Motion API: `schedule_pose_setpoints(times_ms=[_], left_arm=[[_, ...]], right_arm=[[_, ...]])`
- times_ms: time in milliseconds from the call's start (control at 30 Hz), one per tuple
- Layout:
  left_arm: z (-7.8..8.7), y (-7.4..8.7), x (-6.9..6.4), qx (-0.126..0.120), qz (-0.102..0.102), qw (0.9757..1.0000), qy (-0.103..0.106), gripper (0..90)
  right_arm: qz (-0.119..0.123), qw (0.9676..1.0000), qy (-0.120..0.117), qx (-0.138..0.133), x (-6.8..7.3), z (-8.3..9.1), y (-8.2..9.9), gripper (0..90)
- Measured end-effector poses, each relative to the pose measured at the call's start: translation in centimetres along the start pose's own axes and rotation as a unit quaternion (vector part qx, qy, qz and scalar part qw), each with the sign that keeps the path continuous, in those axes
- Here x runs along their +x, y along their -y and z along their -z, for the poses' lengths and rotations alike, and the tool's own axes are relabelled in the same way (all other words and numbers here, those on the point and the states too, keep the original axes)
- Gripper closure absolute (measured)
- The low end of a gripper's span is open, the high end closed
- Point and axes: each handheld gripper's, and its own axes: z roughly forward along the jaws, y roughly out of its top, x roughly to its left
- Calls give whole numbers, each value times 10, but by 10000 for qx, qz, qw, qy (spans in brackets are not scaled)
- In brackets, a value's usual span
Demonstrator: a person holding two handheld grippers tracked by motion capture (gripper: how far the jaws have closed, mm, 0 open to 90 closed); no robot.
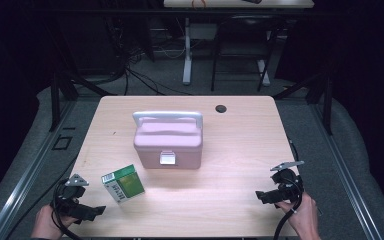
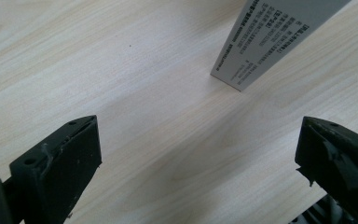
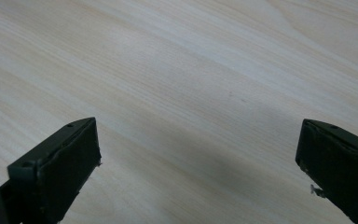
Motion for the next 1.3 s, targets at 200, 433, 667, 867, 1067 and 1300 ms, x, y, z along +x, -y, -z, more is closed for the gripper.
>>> schedule_pose_setpoints(times_ms=[200,433,667,867,1067,1300], left_arm=[[4,-4,-2,70,-23,9999,108,3],[8,-16,-8,271,-244,9991,232,2],[13,-22,-9,343,-360,9983,288,2],[23,-35,-11,482,-465,9973,306,2],[35,-51,-14,577,-655,9958,267,3],[41,-65,-17,679,-881,9933,311,3]], right_arm=[[143,9998,-100,89,5,-4,-2,0],[107,9998,-150,81,1,-4,0,0],[200,9996,-117,144,4,-5,1,0],[205,9995,-144,175,3,-5,2,0],[241,9994,-144,208,7,-5,3,0],[228,9994,-130,224,6,-5,4,0]])
